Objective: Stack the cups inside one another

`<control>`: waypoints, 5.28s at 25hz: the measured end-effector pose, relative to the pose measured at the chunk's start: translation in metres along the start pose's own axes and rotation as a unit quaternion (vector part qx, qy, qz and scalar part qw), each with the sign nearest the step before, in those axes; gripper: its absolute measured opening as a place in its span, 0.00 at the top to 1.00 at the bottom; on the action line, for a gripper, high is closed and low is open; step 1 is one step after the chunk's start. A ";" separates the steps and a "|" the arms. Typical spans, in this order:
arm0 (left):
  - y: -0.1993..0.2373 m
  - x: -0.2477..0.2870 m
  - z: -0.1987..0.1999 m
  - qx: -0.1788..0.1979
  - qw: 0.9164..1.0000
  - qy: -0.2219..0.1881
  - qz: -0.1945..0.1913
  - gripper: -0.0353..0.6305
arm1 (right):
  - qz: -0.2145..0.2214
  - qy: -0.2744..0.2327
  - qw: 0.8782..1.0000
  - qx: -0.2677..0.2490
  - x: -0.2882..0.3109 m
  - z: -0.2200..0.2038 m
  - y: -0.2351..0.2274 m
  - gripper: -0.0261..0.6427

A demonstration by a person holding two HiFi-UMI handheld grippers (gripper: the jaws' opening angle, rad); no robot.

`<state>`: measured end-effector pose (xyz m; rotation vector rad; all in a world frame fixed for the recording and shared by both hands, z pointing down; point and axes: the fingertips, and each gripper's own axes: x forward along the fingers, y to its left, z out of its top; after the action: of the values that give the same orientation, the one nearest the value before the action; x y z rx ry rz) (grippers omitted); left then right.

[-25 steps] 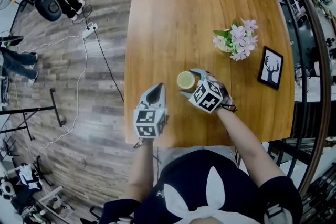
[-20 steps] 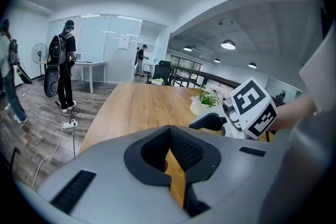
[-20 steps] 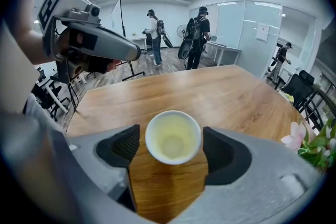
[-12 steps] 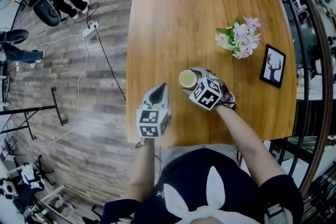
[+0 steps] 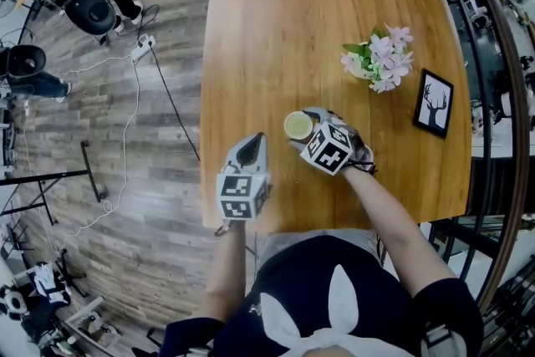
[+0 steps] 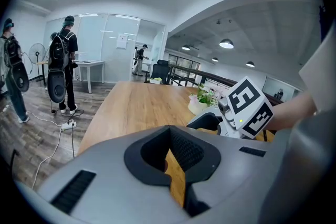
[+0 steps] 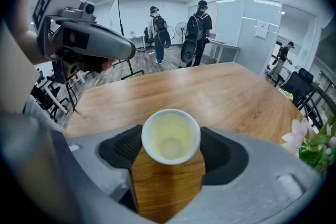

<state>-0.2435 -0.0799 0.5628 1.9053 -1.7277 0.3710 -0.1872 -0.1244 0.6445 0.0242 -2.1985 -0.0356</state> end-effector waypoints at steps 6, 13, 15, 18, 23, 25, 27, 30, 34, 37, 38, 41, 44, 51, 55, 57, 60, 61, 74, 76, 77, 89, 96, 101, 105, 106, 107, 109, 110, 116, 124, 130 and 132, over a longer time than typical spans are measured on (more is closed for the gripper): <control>-0.004 -0.001 0.001 0.004 1.000 -0.003 -0.004 0.93 | -0.006 -0.007 1.000 -0.007 -0.008 0.006 0.000 0.45; -0.008 -0.010 0.010 0.005 1.000 -0.008 -0.006 0.93 | -0.018 -0.023 0.999 -0.016 -0.030 0.023 0.002 0.45; -0.009 -0.012 0.011 0.007 1.000 -0.010 -0.008 0.93 | -0.023 -0.030 0.999 -0.018 -0.038 0.028 0.003 0.45; -0.012 -0.018 0.010 0.008 1.000 -0.013 -0.011 0.93 | -0.030 -0.040 0.999 -0.020 -0.050 0.036 0.006 0.45; -0.017 -0.027 0.016 0.011 1.000 -0.023 -0.012 0.93 | -0.043 -0.060 0.997 -0.020 -0.073 0.049 0.010 0.45; -0.020 -0.030 0.019 0.016 0.999 -0.027 -0.013 0.93 | -0.047 -0.069 0.996 -0.019 -0.083 0.053 0.012 0.45; -0.023 -0.033 0.019 0.021 0.999 -0.031 -0.017 0.93 | -0.051 -0.078 0.995 -0.018 -0.093 0.058 0.015 0.45; -0.029 -0.037 0.022 0.027 0.999 -0.034 -0.021 0.93 | -0.058 -0.091 0.994 -0.017 -0.108 0.062 0.020 0.45; -0.036 -0.042 0.025 0.034 0.999 -0.035 -0.025 0.93 | -0.068 -0.104 0.992 -0.016 -0.127 0.065 0.024 0.45; -0.043 -0.044 0.026 0.041 0.998 -0.039 -0.030 0.93 | -0.076 -0.109 0.991 -0.019 -0.138 0.063 0.028 0.45; -0.045 -0.046 0.026 0.043 0.998 -0.037 -0.030 0.93 | -0.078 -0.110 0.991 -0.019 -0.141 0.063 0.028 0.45; -0.049 -0.048 0.026 0.048 0.998 -0.035 -0.033 0.93 | -0.083 -0.114 0.990 -0.016 -0.149 0.061 0.030 0.45; -0.052 -0.049 0.026 0.050 0.997 -0.041 -0.036 0.93 | -0.088 -0.117 0.989 -0.009 -0.157 0.058 0.031 0.45; -0.064 -0.048 0.029 0.056 0.996 -0.038 -0.049 0.93 | -0.102 -0.138 0.985 0.029 -0.180 0.043 0.022 0.45; -0.072 -0.046 0.030 0.062 0.996 -0.038 -0.058 0.93 | -0.107 -0.154 0.980 0.067 -0.196 0.028 0.017 0.45; -0.077 -0.043 0.034 0.066 0.995 -0.044 -0.062 0.93 | -0.119 -0.156 0.977 0.078 -0.202 0.015 0.011 0.45; -0.082 -0.039 0.036 0.070 0.994 -0.050 -0.067 0.93 | -0.133 -0.151 0.975 0.097 -0.210 -0.006 0.006 0.45; -0.083 -0.039 0.034 0.071 0.994 -0.048 -0.068 0.93 | -0.136 -0.149 0.974 0.104 -0.213 -0.012 0.005 0.45; -0.105 -0.031 0.028 0.083 0.991 -0.029 -0.100 0.93 | -0.164 -0.134 0.964 0.161 -0.232 -0.063 0.007 0.45; -0.107 -0.029 0.029 0.083 0.991 -0.027 -0.102 0.93 | -0.166 -0.134 0.963 0.166 -0.232 -0.067 0.007 0.45; -0.107 -0.029 0.031 0.083 0.991 -0.026 -0.101 0.93 | -0.166 -0.133 0.962 0.168 -0.232 -0.069 0.007 0.45; -0.102 -0.020 0.023 0.085 0.991 -0.018 -0.106 0.93 | -0.152 -0.118 0.963 0.190 -0.210 -0.086 0.016 0.45; -0.099 -0.018 0.020 0.083 0.991 -0.006 -0.102 0.93 | -0.143 -0.113 0.962 0.204 -0.196 -0.098 0.019 0.45; -0.100 -0.013 0.022 0.085 0.991 -0.008 -0.100 0.93 | -0.139 -0.111 0.961 0.213 -0.185 -0.109 0.019 0.45; -0.097 -0.007 0.014 0.087 0.991 -0.002 -0.101 0.93 | -0.138 -0.109 0.960 0.218 -0.175 -0.116 0.019 0.45; -0.097 -0.005 0.012 0.088 0.991 -0.002 -0.102 0.93 | -0.137 -0.107 0.960 0.219 -0.172 -0.118 0.019 0.45; -0.097 -0.004 0.011 0.088 0.991 -0.002 -0.103 0.93 | -0.137 -0.104 0.960 0.220 -0.170 -0.120 0.020 0.45; -0.099 -0.004 0.011 0.087 0.991 0.000 -0.105 0.93 | -0.138 -0.100 0.960 0.221 -0.167 -0.123 0.020 0.45; -0.101 -0.003 0.011 0.086 0.991 -0.001 -0.107 0.93 | -0.139 -0.098 0.960 0.221 -0.165 -0.124 0.021 0.45; -0.107 -0.003 0.011 0.088 0.989 0.013 -0.116 0.93 | -0.140 -0.080 0.963 0.218 -0.155 -0.133 0.024 0.45; -0.109 -0.001 0.011 0.086 0.989 0.016 -0.119 0.93 | -0.137 -0.071 0.964 0.217 -0.149 -0.136 0.023 0.42; -0.109 -0.002 0.019 0.087 0.989 0.009 -0.118 0.93 | -0.150 -0.103 0.958 0.223 -0.166 -0.122 0.019 0.41; -0.108 0.000 0.023 0.088 0.989 0.000 -0.118 0.93 | -0.164 -0.122 0.953 0.222 -0.177 -0.114 0.015 0.41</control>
<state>-0.1414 -0.0884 0.5222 2.2073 -1.4891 0.4439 0.0094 -0.1059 0.5688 0.6688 -2.3813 0.2858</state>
